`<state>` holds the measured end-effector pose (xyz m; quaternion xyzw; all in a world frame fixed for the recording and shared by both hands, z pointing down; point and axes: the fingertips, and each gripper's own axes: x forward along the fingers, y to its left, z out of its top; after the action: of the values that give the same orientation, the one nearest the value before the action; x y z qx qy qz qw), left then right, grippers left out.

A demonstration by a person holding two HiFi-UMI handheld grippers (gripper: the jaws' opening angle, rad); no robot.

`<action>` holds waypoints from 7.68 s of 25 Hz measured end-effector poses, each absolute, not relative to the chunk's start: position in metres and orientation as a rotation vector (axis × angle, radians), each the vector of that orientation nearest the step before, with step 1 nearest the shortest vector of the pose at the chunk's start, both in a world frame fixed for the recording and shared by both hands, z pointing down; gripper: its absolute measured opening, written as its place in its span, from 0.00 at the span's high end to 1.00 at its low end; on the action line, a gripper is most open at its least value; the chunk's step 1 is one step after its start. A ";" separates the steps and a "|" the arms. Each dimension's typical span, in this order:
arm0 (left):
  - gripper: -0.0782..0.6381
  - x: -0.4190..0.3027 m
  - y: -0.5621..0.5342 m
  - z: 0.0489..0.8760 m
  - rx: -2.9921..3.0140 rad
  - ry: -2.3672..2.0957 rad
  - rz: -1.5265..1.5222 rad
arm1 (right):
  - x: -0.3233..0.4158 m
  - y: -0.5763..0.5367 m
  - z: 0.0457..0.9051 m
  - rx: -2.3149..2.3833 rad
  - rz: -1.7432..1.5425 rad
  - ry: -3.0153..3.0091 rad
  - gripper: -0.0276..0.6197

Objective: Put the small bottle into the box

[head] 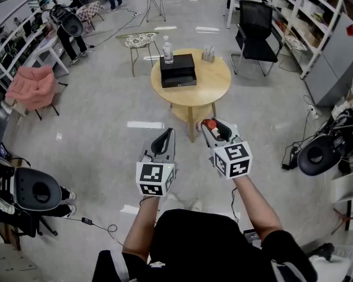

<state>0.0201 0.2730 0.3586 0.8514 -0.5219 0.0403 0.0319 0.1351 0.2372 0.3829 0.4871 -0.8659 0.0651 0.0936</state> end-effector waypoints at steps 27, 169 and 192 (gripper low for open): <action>0.87 0.026 0.248 0.353 2.577 -1.683 0.120 | 0.138 0.204 0.372 1.370 0.222 -2.663 0.74; 0.87 -0.065 -0.362 0.604 2.169 -1.321 0.486 | 0.008 -0.376 0.685 1.000 0.593 -2.144 0.74; 0.87 -0.072 -0.344 0.585 2.199 -1.347 0.453 | 0.008 -0.366 0.666 1.019 0.605 -2.213 0.71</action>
<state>-0.0716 -0.3444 0.5854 0.8112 -0.4968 0.1673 0.2590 0.0080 -0.3655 0.6664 0.3858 -0.8380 0.2291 0.3104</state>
